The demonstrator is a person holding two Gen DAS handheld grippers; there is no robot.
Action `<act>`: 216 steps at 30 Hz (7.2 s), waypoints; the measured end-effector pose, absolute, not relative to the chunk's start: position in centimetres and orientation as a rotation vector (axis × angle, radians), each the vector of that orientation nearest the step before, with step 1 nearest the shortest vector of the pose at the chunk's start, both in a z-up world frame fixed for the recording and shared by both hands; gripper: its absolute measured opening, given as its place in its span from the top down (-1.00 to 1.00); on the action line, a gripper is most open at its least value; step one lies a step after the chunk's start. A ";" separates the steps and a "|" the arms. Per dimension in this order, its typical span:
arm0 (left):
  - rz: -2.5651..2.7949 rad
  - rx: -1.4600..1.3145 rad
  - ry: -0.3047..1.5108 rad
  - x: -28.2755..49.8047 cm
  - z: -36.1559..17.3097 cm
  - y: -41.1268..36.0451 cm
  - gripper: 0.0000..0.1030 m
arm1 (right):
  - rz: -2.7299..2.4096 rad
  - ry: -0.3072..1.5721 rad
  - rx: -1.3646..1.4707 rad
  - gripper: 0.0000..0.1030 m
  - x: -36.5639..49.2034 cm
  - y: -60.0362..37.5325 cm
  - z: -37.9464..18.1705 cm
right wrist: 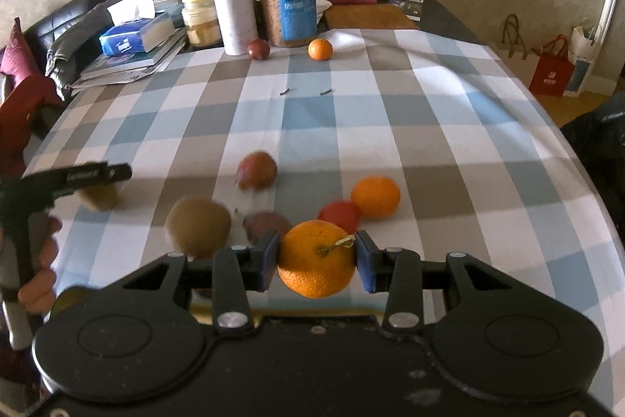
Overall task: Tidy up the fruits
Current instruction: 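Carry the kiwi in left gripper while right gripper carries the stemmed orange over the gold tray, then lower and open left gripper to set the kiwi in the tray while right releases the orange, then move left gripper toward a second brown kiwi while right gripper moves toward an orange by a tomato, then close left gripper around the second brown kiwi and lift it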
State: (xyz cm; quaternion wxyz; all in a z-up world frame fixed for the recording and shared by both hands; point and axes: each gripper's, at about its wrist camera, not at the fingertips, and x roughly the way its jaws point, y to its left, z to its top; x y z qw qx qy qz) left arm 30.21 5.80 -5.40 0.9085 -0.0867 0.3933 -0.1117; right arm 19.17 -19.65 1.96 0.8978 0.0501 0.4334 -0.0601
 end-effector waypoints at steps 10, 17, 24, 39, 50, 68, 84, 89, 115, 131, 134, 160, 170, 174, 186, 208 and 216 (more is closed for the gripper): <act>-0.220 -0.178 0.815 30.1 -5.3 5.8 -0.13 | -0.124 0.909 0.190 0.19 13.9 -19.1 1.2; -0.142 -0.127 0.844 29.5 -4.3 5.5 -0.13 | -0.140 0.911 0.201 0.19 12.5 -19.8 0.8; -0.113 -0.093 0.851 26.7 -1.1 5.2 -0.13 | -0.177 0.904 0.190 0.19 11.0 -20.4 0.5; -0.203 -0.043 0.912 16.8 3.0 2.3 -0.13 | -0.149 0.884 0.199 0.19 8.6 -21.3 1.0; -0.221 0.015 0.946 15.6 0.7 -0.4 -0.13 | -0.126 0.897 0.185 0.19 8.5 -21.0 0.6; -0.182 0.084 0.898 14.8 0.2 -0.5 -0.17 | -0.126 0.919 0.158 0.18 9.2 -20.4 0.3; -0.168 0.095 0.878 14.0 0.5 -0.5 -0.18 | -0.061 0.911 0.237 0.14 9.0 -20.8 0.9; -0.169 0.090 0.881 13.8 0.4 -0.3 -0.18 | -0.075 0.853 0.219 0.11 8.6 -20.8 1.7; -0.138 0.101 0.866 14.0 0.8 -0.6 -0.18 | -0.093 0.885 0.206 0.12 9.3 -20.6 1.2; -0.120 0.105 0.877 15.9 0.9 -1.0 -0.18 | -0.153 0.853 0.104 0.12 12.6 -21.3 1.7; -0.111 0.100 0.872 16.5 1.1 -1.1 -0.18 | -0.165 0.855 0.105 0.12 13.6 -21.8 1.8; -0.139 0.010 0.907 23.7 -0.6 -6.1 -0.18 | -0.380 0.948 0.363 0.15 26.4 -27.0 -0.8; -0.176 0.012 0.847 24.1 -1.5 -7.1 -0.19 | -0.465 0.863 0.382 0.15 27.1 -26.5 -2.2; -0.191 0.011 0.834 24.0 -1.9 -7.4 -0.19 | -0.457 0.856 0.302 0.15 27.2 -25.5 -2.3; -0.295 0.100 0.842 22.9 -2.6 -8.7 -0.20 | -0.447 0.848 0.319 0.15 26.9 -26.0 -2.4; -0.283 0.031 0.888 23.7 -3.4 -7.4 -0.19 | -0.393 0.813 0.340 0.15 26.3 -26.1 -2.1; -0.218 -0.002 0.884 24.2 -3.5 -6.4 -0.18 | -0.400 0.806 0.353 0.15 26.1 -26.3 -2.1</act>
